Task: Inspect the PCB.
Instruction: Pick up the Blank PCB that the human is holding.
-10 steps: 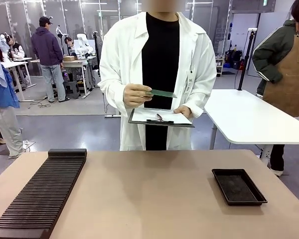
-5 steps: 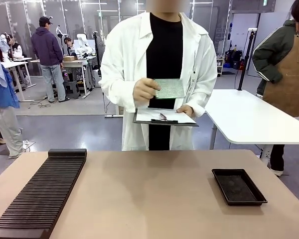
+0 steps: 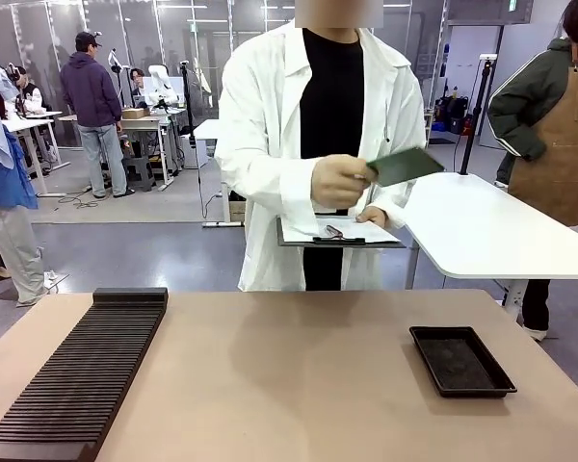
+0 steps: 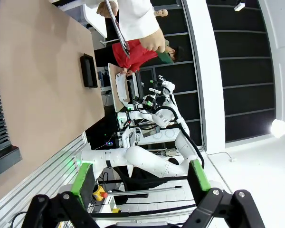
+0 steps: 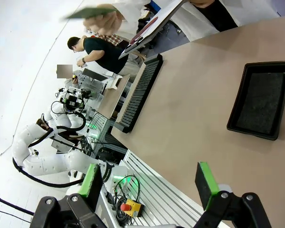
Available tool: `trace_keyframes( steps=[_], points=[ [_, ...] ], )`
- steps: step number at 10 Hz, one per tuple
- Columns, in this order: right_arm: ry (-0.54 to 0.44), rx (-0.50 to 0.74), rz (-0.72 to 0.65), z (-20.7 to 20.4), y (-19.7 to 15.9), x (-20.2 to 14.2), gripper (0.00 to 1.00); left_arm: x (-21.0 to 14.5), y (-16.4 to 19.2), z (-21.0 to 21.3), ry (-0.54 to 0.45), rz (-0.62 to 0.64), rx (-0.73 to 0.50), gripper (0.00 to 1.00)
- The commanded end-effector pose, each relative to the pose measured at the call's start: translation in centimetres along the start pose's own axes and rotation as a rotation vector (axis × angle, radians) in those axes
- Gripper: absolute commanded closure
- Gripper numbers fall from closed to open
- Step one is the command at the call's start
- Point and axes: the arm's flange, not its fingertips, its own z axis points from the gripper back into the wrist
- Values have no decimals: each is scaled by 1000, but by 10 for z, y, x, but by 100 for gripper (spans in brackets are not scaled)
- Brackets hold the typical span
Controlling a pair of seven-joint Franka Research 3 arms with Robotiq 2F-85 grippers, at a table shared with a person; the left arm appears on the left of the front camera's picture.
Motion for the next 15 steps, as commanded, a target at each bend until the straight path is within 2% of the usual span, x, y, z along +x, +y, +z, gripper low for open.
trace_keyframes(
  steps=[1,5,8,10,12,15],
  points=[
    [-15,12,18,1,0,0,0,1,1,-1,0,-4,-5,0],
    [0,0,0,0,0,0,0,1,1,-1,0,-4,-5,0],
    [39,77,-227,-16,47,31,0,1,1,-1,0,-4,-5,0],
    [63,94,-361,-45,77,51,0,1,1,-1,0,-4,-5,0],
    [92,76,-426,-97,100,66,0,1,1,-1,0,-4,-5,0],
    [123,75,-513,-171,110,74,0,1,1,-1,0,-4,-5,0]
  ],
)
